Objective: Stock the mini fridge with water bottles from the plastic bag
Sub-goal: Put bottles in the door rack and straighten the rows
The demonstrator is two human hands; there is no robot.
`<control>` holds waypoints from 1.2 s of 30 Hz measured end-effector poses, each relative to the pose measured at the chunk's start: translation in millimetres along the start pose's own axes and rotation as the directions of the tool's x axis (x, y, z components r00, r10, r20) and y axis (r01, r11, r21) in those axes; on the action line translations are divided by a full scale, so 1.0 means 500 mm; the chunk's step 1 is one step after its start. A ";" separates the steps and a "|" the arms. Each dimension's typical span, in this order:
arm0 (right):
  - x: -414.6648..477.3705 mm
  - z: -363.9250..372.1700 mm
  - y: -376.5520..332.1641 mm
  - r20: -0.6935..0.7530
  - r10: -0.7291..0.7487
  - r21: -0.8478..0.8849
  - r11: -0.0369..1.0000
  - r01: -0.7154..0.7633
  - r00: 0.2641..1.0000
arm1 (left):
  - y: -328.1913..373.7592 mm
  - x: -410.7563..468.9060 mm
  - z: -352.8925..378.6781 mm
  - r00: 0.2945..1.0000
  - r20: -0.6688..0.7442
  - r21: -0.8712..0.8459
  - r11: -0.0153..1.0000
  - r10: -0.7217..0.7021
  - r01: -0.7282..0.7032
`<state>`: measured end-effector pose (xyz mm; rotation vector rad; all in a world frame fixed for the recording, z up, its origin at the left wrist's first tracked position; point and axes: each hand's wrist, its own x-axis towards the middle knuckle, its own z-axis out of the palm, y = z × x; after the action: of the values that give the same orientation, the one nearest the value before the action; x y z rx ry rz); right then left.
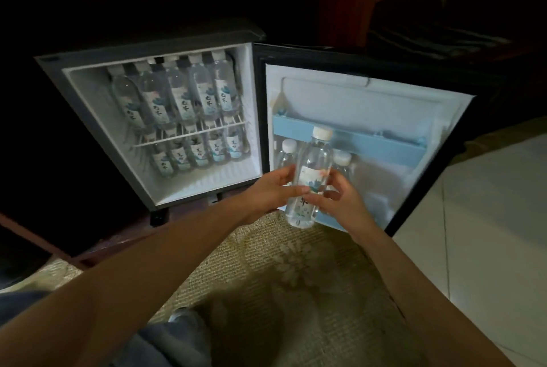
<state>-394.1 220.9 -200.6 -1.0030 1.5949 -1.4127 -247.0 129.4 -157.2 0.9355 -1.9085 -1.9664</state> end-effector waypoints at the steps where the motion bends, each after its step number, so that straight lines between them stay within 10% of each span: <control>1: -0.002 -0.014 0.009 -0.019 -0.010 -0.003 1.000 0.010 1.000 | -0.001 0.009 0.014 1.000 0.014 0.002 1.000 -0.014 0.014; 12: -0.015 -0.149 0.097 -0.266 -0.089 -0.037 0.996 0.082 0.960 | -0.038 0.068 0.159 0.977 0.110 -0.095 0.977 -0.181 0.192; 36: 0.039 -0.173 0.198 -0.221 -0.119 -0.067 0.992 0.107 0.968 | -0.089 0.144 0.235 0.978 0.102 -0.328 0.922 -0.183 0.207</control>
<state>-487.8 244.3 -291.8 -1.0081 1.7718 -1.6159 -360.5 186.6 -226.9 0.9976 -1.4851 -2.3720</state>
